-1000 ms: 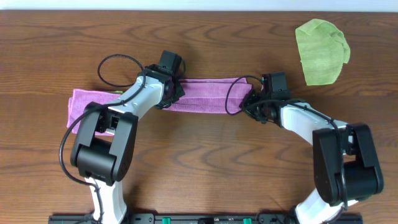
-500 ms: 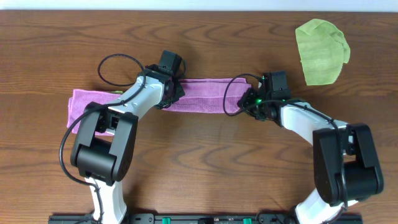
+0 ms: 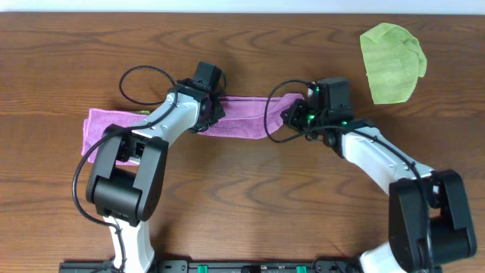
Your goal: Fold the cloth
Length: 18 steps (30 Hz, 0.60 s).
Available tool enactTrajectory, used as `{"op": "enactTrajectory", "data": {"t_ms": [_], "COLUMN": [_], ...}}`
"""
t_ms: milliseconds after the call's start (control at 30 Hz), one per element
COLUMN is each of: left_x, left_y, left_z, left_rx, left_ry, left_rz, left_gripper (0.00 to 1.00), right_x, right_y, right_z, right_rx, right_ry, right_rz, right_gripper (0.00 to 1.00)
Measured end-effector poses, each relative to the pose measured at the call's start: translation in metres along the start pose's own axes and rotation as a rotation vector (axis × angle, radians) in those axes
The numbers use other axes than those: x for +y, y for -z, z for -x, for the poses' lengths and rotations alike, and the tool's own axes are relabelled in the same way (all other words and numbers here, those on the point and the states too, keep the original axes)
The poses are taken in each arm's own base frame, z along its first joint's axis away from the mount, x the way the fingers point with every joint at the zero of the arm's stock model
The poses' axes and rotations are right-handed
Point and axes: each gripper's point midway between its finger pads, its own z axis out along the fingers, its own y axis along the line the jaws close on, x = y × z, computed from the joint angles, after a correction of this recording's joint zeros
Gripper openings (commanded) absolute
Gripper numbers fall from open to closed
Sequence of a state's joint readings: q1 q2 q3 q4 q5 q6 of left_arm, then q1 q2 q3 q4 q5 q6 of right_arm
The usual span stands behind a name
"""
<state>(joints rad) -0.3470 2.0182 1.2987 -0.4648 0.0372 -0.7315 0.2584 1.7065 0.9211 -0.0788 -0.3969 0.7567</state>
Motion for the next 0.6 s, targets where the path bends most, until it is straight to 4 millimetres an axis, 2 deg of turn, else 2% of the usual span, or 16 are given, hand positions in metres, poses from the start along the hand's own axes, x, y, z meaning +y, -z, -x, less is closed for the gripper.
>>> {"op": "enactTrajectory", "data": {"t_ms": [367, 600], "left_x": [0.000, -0.001], "left_y": [0.000, 0.000], "left_z": [0.000, 0.001], "left_rx": [0.000, -0.004], "left_ry": [0.000, 0.000], "left_rz": [0.000, -0.005], "left_gripper": [0.06, 0.06], "right_x": [0.043, 0.056], "right_y": [-0.007, -0.009], "right_z": [-0.015, -0.020], "right_rx": [0.021, 0.026], "right_ry": [0.089, 0.116], "right_rz": [0.075, 0.098], "right_gripper": [0.01, 0.02]}}
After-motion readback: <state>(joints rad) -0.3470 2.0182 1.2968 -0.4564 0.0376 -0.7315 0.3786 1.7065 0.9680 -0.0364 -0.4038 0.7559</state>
